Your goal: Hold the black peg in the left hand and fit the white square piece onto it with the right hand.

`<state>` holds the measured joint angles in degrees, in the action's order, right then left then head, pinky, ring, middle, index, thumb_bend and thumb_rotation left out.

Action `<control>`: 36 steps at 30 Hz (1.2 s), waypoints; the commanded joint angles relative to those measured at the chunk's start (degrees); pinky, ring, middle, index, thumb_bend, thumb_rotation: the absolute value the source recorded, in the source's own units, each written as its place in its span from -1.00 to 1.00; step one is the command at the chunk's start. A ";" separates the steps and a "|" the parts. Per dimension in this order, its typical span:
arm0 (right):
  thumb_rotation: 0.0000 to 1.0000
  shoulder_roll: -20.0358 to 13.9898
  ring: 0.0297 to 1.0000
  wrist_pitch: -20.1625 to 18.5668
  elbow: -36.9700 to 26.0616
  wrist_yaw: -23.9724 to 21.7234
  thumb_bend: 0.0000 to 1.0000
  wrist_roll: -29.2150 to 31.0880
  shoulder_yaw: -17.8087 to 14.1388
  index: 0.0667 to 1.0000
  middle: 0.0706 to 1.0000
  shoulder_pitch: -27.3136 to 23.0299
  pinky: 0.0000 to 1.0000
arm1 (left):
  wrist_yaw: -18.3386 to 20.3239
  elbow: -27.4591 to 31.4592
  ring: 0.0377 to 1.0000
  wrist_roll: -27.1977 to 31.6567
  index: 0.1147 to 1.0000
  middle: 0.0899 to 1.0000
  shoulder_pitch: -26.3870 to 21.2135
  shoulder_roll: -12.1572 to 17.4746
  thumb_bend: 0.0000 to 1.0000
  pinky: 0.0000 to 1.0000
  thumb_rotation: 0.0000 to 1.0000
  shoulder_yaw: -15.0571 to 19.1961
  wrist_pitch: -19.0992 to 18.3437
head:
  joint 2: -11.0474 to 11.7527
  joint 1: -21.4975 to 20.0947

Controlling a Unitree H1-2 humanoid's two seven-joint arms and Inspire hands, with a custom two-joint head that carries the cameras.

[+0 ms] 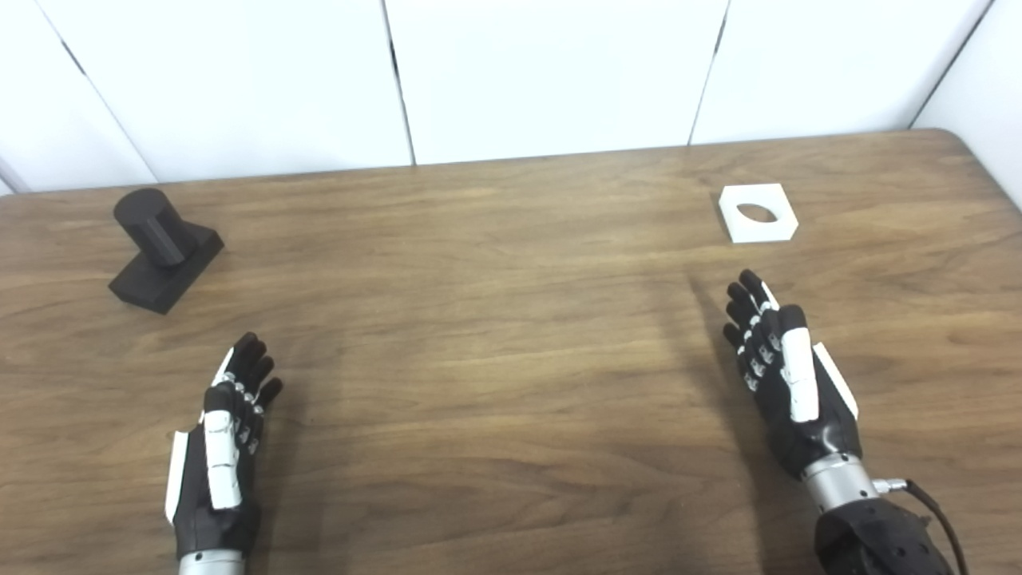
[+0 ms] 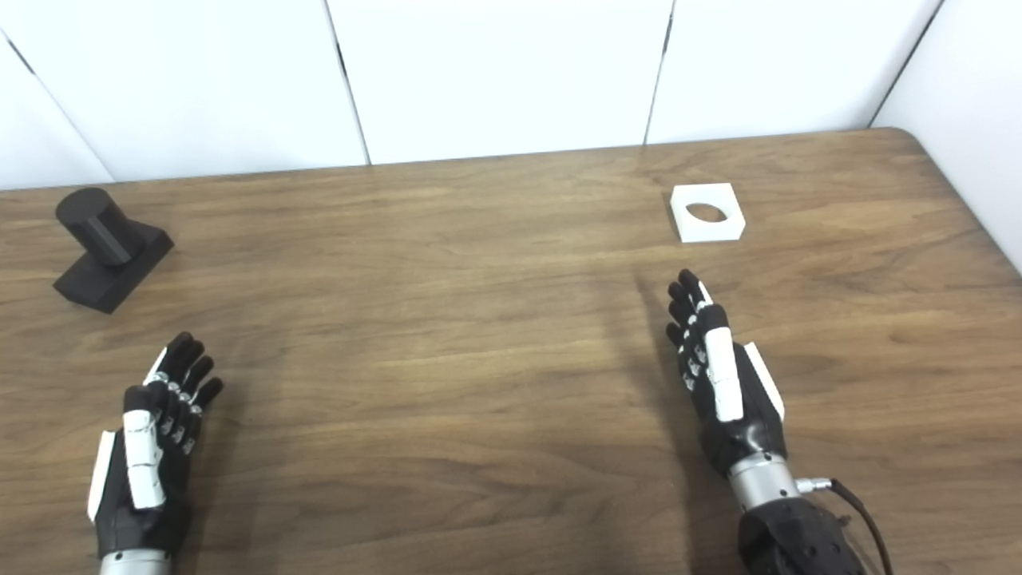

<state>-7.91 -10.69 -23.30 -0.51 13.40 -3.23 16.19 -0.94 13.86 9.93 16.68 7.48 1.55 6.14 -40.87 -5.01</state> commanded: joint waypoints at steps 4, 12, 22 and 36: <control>1.00 1.54 1.00 2.94 0.05 -0.78 0.15 0.66 -0.20 0.99 0.96 -0.12 1.00 | 0.25 0.09 0.90 -0.48 0.84 0.89 -0.37 -2.25 0.17 0.85 1.00 -0.10 1.93 | 0.14 -0.02; 1.00 1.33 1.00 3.17 0.26 -0.70 0.18 0.23 -0.10 0.98 0.95 -0.07 1.00 | 0.16 -0.31 0.90 -0.69 0.84 0.90 -0.26 -2.49 0.16 0.86 1.00 -0.18 2.47 | 0.64 1.02; 1.00 -0.05 1.00 5.57 2.05 -1.72 0.16 0.67 -0.97 1.00 0.96 0.37 1.00 | -0.66 -1.76 0.85 -2.78 0.79 0.85 -0.07 -4.18 0.18 0.75 1.00 -1.34 5.14 | 3.60 10.38; 1.00 -1.01 1.00 6.33 4.11 -4.25 0.31 3.26 -3.19 1.00 1.00 0.04 1.00 | -3.30 -3.96 0.88 -5.91 0.79 0.87 0.33 -6.70 0.20 0.75 0.89 -5.34 6.55 | 10.66 23.45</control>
<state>-8.52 -5.55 -19.28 -4.14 16.50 -5.86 16.66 -3.69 12.41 4.60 16.54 6.66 -2.53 11.69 -30.68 17.66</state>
